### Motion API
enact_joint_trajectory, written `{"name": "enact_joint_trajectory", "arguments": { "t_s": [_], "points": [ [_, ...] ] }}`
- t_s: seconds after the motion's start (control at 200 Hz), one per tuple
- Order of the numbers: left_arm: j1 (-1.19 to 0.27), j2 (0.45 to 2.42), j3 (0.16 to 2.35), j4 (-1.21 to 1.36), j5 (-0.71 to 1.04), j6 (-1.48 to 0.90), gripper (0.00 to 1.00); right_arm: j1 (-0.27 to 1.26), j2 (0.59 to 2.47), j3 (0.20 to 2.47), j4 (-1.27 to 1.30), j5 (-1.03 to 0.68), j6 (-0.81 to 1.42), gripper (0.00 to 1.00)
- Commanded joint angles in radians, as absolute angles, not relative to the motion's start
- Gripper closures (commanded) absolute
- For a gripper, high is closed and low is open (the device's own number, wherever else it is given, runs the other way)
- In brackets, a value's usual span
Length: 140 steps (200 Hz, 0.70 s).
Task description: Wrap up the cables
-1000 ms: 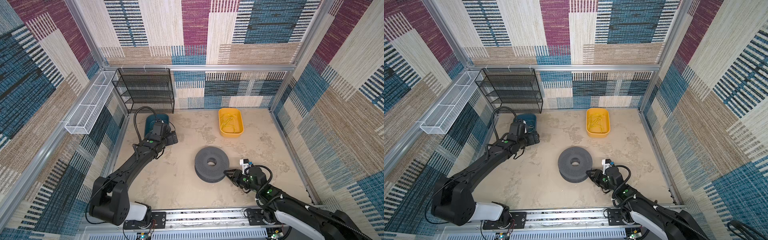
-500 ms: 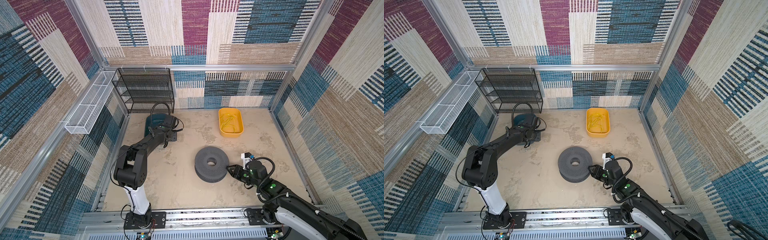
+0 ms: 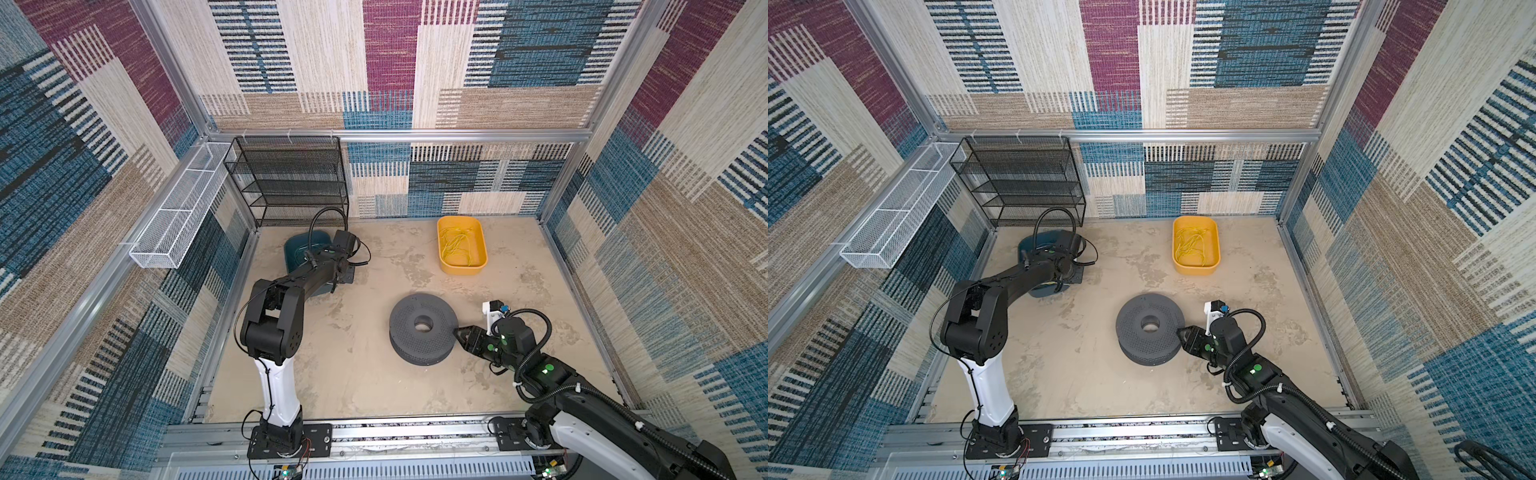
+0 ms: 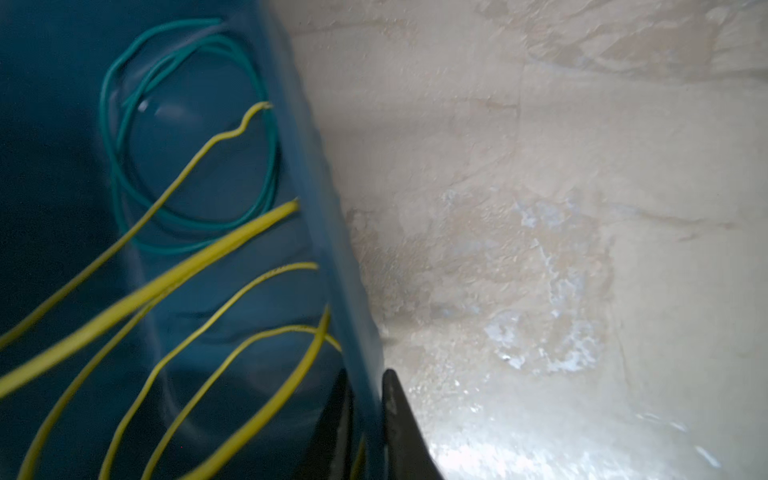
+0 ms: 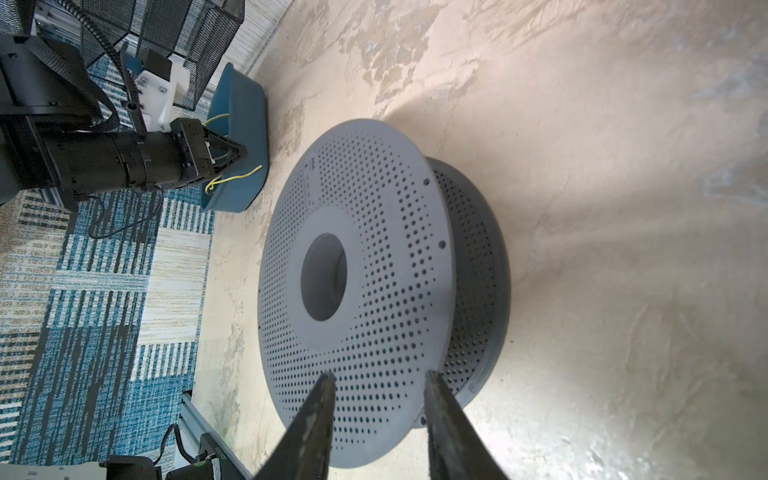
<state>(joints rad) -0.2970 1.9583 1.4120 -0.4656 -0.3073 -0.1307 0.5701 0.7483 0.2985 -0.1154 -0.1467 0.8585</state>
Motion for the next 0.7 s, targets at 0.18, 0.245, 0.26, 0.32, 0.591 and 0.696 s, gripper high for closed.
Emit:
{"name": "enact_joint_trajectory", "arguments": {
  "t_s": [0.18, 0.245, 0.26, 0.32, 0.591, 0.696],
  "points": [
    [-0.39, 1.912, 1.403, -0.52, -0.242, -0.134, 1.0, 0.571, 0.775, 0.331, -0.094, -0.119, 0.829, 0.61],
    [-0.434, 1.905, 1.404, -0.523, -0.241, -0.141, 1.0, 0.57, 0.777, 0.341, -0.1, -0.11, 0.821, 0.61],
    [-0.446, 1.906, 1.406, -0.523, -0.239, -0.144, 1.0, 0.569, 0.776, 0.345, -0.103, -0.107, 0.818, 0.61],
    [-0.493, 1.918, 1.427, -0.531, -0.227, -0.14, 1.0, 0.569, 0.776, 0.354, -0.109, -0.095, 0.81, 0.62],
    [-0.626, 2.125, 1.759, -0.59, -0.227, -0.114, 1.0, 0.546, 0.778, 0.384, -0.115, -0.078, 0.789, 0.62],
    [-0.64, 2.226, 1.917, -0.638, -0.209, -0.101, 1.0, 0.534, 0.769, 0.391, -0.116, -0.068, 0.785, 0.62]
  ]
}}
